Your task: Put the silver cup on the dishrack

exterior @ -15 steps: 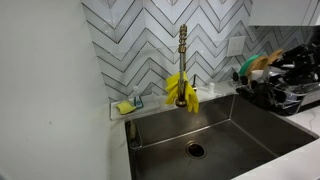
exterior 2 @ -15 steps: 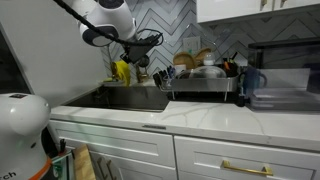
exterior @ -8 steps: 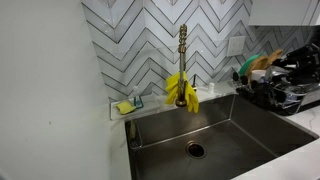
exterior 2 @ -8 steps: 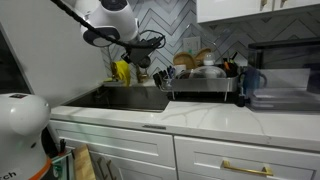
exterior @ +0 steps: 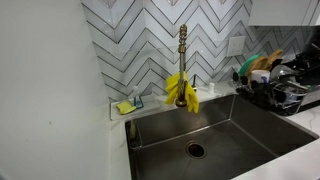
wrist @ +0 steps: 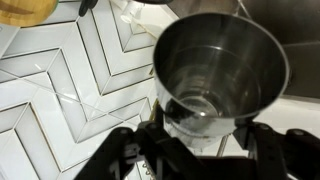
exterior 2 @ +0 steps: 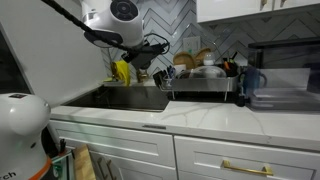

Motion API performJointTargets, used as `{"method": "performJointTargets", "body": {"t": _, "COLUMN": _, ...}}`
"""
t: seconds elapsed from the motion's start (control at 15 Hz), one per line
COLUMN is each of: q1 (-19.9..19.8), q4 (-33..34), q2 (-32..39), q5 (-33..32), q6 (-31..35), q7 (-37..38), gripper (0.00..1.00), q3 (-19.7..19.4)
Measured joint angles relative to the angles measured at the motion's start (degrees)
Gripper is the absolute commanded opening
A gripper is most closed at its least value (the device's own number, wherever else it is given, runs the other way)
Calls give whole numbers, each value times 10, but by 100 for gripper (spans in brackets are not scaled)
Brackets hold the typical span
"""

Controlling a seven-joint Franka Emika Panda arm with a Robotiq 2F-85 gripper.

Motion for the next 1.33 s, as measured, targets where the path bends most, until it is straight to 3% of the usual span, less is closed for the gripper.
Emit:
{"method": "performJointTargets", "body": {"t": 0.13, "q1": -10, "q4": 0, "q2": 2, "q5": 34, "q6": -13, "q7": -32, "gripper": 40, "q3": -6}}
{"method": "performJointTargets", "body": {"t": 0.2, "q1": -17, "q4": 0, "q2": 3, "q5": 56, "q6": -18, "q7": -53, "gripper": 65, "q3": -8}}
{"method": "performJointTargets", "body": {"t": 0.4, "q1": -43, "q4": 0, "q2": 14, "q5": 79, "q6": -30, "q7": -66, "gripper": 65, "q3": 11}}
{"method": "performJointTargets", "body": {"t": 0.47, "q1": -47, "q4": 0, "q2": 17, "q5": 80, "q6": -31, "q7": -66, "gripper": 40, "q3": 16}}
{"method": "performJointTargets", "body": {"t": 0.67, "q1": -70, "q4": 1, "q2": 29, "q5": 106, "q6": -45, "q7": -75, "gripper": 40, "q3": 38}}
{"method": "performJointTargets", "body": {"t": 0.93, "q1": -151, "q4": 2, "q2": 62, "q5": 185, "q6": -113, "q7": -138, "gripper": 40, "q3": 79}}
{"method": "performJointTargets", "body": {"t": 1.27, "q1": -306, "q4": 8, "q2": 119, "q5": 270, "q6": -231, "q7": -223, "gripper": 40, "q3": 175}}
{"method": "performJointTargets", "body": {"t": 1.33, "q1": -335, "q4": 10, "q2": 129, "q5": 283, "q6": -248, "q7": -233, "gripper": 65, "q3": 195}}
